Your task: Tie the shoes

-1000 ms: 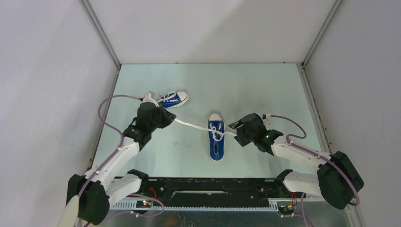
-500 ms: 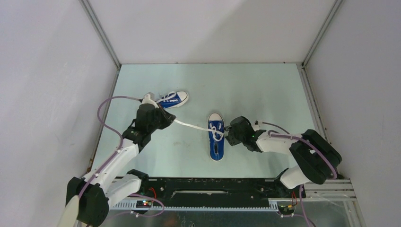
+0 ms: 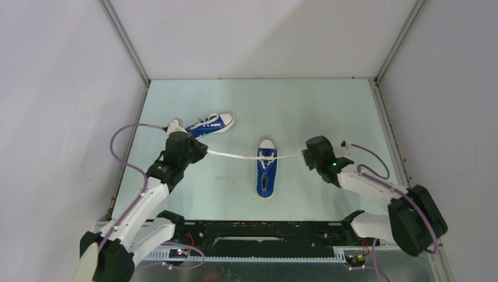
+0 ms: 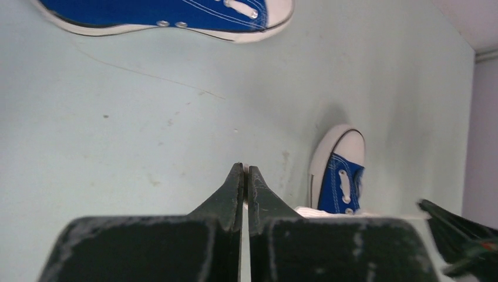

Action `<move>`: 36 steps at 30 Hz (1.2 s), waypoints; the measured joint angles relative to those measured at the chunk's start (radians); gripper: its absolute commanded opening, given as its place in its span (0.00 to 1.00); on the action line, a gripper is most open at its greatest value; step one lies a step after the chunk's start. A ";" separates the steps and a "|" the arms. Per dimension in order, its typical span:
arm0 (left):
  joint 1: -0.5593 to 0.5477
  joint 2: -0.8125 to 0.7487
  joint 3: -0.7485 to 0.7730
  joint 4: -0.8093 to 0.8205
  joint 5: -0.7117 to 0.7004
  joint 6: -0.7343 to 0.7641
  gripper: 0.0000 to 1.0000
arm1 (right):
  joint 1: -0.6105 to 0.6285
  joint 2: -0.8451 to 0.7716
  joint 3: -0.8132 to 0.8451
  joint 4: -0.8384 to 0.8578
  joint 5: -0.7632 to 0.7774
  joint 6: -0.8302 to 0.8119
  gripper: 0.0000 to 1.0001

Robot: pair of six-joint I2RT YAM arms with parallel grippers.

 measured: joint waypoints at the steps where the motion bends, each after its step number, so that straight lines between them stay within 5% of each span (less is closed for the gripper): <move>1: 0.003 -0.008 0.000 -0.013 -0.023 0.000 0.00 | -0.028 -0.038 0.000 -0.025 0.019 -0.026 0.00; 13: 0.074 -0.062 0.000 -0.130 -0.212 -0.007 0.00 | -0.266 -0.300 -0.005 -0.280 0.137 -0.299 0.00; 26: 0.101 -0.053 -0.003 -0.284 -0.410 -0.149 0.00 | -0.227 -0.251 -0.016 -0.274 0.148 -0.602 0.00; 29: 0.106 0.037 -0.003 -0.305 -0.404 -0.158 0.00 | -0.224 -0.227 -0.019 -0.240 0.133 -0.703 0.12; 30: 0.108 0.064 -0.003 -0.302 -0.386 -0.138 0.04 | -0.221 -0.223 -0.021 -0.220 0.120 -0.755 0.22; 32: 0.109 0.089 -0.004 -0.276 -0.318 -0.080 0.34 | -0.219 -0.222 -0.023 -0.179 0.066 -0.862 0.36; 33: 0.105 0.089 -0.006 -0.243 -0.262 -0.039 0.58 | -0.220 -0.223 -0.023 -0.157 0.021 -0.931 0.41; 36: 0.068 0.060 -0.015 -0.158 -0.161 0.058 0.74 | -0.231 -0.240 -0.023 -0.105 -0.154 -1.105 0.55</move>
